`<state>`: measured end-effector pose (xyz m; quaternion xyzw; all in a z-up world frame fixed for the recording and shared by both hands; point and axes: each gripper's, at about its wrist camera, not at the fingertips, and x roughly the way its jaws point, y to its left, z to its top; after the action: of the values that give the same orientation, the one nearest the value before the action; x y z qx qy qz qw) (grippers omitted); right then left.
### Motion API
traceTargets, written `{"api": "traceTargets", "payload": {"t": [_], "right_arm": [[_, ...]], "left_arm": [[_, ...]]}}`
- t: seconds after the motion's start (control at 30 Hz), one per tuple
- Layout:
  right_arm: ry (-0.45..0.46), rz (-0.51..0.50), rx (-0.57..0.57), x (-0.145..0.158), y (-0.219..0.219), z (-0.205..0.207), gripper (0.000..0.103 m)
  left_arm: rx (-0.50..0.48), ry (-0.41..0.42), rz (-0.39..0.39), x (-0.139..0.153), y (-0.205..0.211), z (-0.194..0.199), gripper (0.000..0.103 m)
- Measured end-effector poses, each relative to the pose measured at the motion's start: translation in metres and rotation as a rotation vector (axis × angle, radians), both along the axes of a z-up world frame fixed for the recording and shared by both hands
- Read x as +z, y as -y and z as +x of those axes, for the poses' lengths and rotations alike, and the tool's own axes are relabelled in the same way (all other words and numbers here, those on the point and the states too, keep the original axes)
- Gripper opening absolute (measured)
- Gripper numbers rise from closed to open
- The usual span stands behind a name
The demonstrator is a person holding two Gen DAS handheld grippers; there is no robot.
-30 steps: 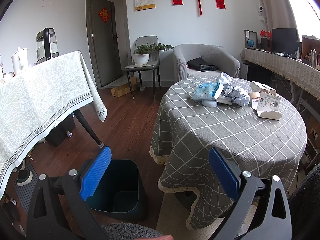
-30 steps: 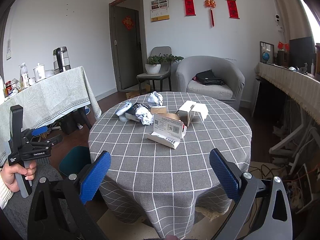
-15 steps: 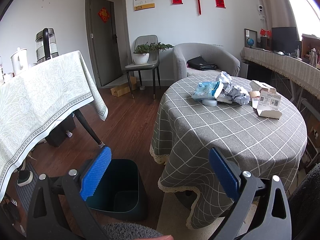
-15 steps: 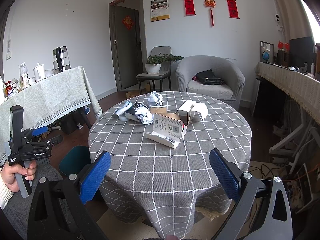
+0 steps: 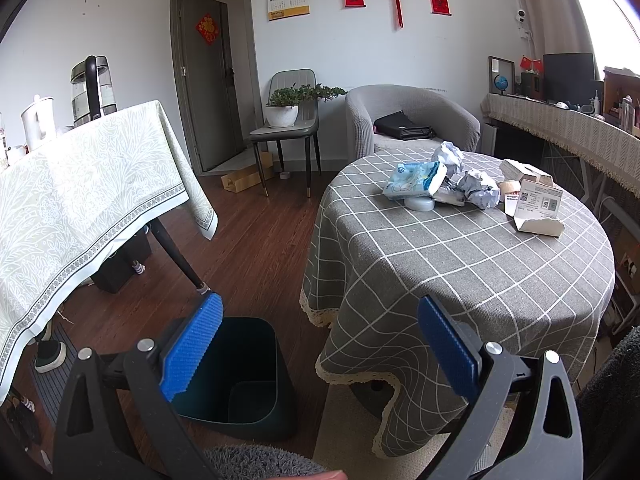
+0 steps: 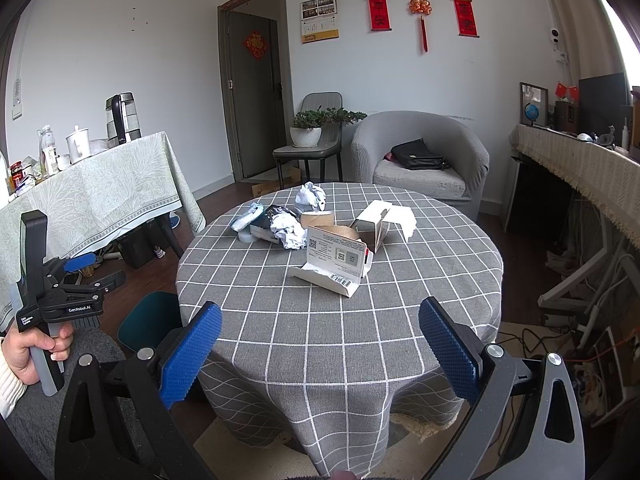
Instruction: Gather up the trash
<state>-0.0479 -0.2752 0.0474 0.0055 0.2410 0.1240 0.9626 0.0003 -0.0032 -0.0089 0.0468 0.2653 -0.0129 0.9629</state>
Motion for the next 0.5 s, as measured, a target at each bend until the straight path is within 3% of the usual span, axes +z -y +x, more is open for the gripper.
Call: {"api": "traceTargets", "payload": {"t": [0.5], "right_arm": [[-0.001,0.000,-0.002,-0.0015,-0.0007,0.0012,0.100]], "left_arm": [[0.000,-0.002,0.001,0.0003,0.0000,0.0004,0.100]]}}
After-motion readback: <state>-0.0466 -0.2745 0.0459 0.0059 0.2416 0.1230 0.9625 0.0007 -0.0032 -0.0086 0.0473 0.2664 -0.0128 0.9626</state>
